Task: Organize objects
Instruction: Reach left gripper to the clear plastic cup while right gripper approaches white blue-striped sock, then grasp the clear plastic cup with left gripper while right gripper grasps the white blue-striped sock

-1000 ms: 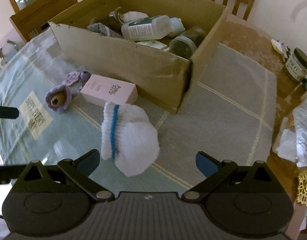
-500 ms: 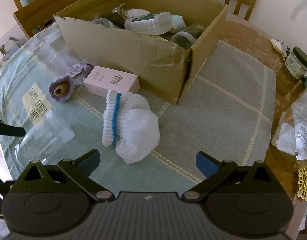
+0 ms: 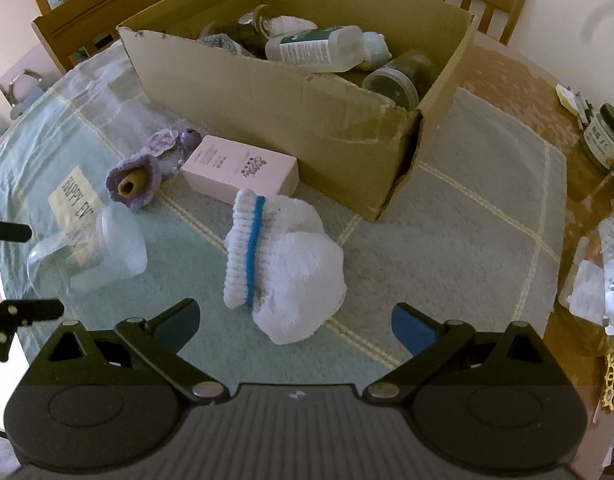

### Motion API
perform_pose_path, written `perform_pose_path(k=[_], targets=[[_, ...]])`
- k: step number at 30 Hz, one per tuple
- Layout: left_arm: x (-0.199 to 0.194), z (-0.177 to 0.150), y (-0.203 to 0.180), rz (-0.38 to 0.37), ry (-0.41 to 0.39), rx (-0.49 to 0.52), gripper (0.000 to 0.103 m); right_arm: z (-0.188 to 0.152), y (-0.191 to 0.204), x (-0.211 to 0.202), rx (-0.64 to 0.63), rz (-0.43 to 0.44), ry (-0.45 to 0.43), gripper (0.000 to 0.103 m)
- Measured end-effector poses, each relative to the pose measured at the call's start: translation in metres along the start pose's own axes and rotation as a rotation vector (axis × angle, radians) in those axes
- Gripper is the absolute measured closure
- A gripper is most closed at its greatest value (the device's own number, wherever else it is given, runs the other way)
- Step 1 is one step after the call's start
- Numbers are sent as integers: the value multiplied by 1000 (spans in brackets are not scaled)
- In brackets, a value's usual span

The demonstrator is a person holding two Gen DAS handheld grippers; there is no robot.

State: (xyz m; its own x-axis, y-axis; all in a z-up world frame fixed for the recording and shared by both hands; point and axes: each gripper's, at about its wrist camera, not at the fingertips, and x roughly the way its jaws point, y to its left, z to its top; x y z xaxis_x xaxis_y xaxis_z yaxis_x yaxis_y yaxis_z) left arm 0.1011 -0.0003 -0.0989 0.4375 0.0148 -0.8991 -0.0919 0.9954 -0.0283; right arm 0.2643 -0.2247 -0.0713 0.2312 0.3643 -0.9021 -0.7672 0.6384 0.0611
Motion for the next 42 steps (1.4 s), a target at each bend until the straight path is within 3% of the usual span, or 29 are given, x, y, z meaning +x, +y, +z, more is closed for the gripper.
perform_pose_path(k=[12,16,21,24,28,37,42], targets=[[8,22,34,85,-53,-98,1,-4,3,9,1,-12,10,0],[1,17,21,17,-53,-79,1,-9,7,13,-11,-31,-7,0],[-1,6,-12,-37,-64,23,1,-14,10,19,-52,-29,-5,0],[8,4,-27,-18,-64,59,1,-17,12,23,-71,-30,-4,0],[22,3,-38,11,-53,33,0,-22,13,27,-85,-25,-12,0],[28,12,-41,61,-117,-41,1,-20,13,29,-121,-6,-41,0],[28,19,-44,73,-145,-34,1,-13,12,34,-129,2,-59,0]])
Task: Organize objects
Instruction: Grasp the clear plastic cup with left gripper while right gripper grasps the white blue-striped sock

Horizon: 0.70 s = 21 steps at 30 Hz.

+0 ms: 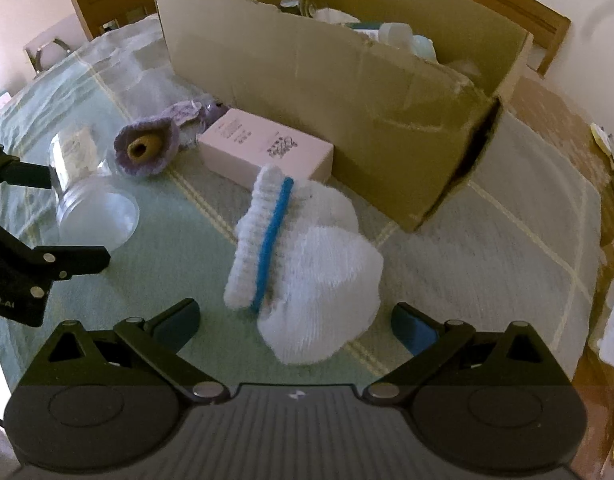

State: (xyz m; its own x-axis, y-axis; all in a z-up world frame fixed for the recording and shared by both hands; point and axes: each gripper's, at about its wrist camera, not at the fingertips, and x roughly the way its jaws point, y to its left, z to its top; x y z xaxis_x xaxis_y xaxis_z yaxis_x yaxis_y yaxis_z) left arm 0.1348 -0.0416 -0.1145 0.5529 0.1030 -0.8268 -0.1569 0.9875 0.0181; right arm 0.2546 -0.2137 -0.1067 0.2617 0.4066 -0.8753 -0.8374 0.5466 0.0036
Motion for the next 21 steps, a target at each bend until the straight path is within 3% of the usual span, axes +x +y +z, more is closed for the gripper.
perform_pose_path(k=[12,15,21], targets=[[2,14,3,-14,-26,5,5,14,3,8,35,-36,-8,0],[1,17,5,-24,-26,12,13,14,5,4,41,-43,-8,8],[1,22,9,-46,-8,29,12,20,7,1,57,-37,2,30]])
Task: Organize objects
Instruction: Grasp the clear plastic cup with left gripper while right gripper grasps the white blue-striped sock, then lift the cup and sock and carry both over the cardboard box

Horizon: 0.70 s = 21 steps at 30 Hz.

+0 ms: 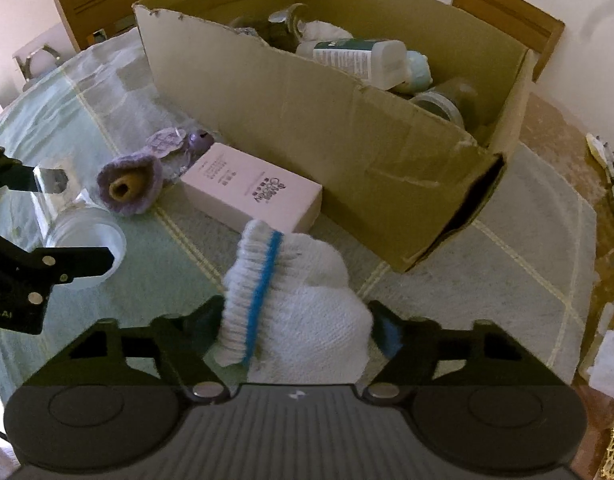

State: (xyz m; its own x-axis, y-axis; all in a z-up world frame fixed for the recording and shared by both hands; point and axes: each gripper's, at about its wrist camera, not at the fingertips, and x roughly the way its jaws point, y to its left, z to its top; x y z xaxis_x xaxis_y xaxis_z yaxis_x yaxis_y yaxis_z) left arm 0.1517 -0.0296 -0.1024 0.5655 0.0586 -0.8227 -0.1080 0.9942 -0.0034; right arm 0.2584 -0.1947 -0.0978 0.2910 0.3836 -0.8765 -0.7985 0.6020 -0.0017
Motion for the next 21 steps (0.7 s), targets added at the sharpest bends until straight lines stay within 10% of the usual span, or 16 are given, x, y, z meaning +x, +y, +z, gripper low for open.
perform_pose_path(k=[21], targets=[[-59,71,19,-169,15,226,12,29,5,-87,14,-11,-51,36]])
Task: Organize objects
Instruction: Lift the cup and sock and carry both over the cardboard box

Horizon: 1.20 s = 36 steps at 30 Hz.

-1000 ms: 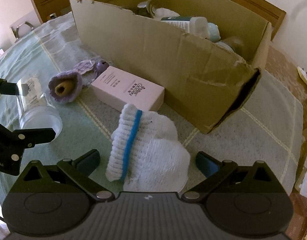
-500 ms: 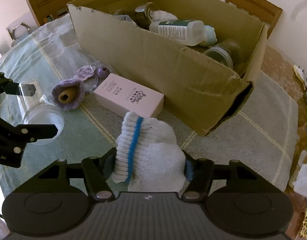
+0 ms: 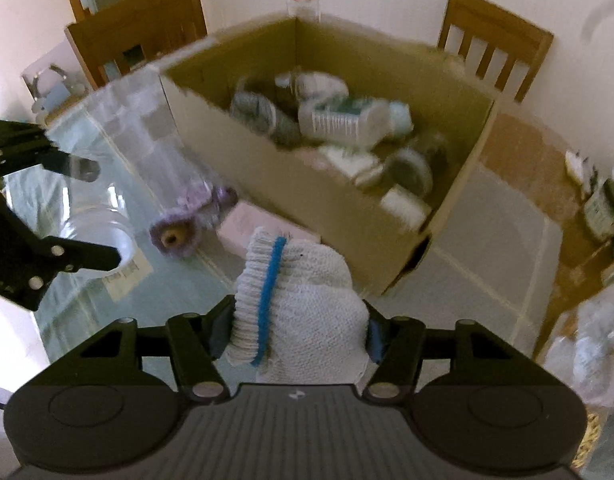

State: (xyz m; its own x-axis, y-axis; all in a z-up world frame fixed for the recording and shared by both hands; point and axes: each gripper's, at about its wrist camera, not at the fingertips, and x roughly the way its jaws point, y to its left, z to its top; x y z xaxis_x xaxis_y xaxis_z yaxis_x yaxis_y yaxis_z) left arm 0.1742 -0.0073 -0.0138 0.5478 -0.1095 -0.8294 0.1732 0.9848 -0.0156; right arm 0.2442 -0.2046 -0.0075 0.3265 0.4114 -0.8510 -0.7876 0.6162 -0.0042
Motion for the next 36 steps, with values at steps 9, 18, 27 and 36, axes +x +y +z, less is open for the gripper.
perform_pose_path(k=[9,18,27,36], targets=[[-13,65,19,3,-106,56,12,47,-13,-32,25,-40,-126,36],[13,114,22,-27,-132,80,8,74,-31,-29,74,-94,-173,36],[27,105,36,-31,-115,55,4,83,-49,-8,128,-115,-156,36],[24,88,57,-14,-101,12,3,102,-57,10,137,-128,-142,35]])
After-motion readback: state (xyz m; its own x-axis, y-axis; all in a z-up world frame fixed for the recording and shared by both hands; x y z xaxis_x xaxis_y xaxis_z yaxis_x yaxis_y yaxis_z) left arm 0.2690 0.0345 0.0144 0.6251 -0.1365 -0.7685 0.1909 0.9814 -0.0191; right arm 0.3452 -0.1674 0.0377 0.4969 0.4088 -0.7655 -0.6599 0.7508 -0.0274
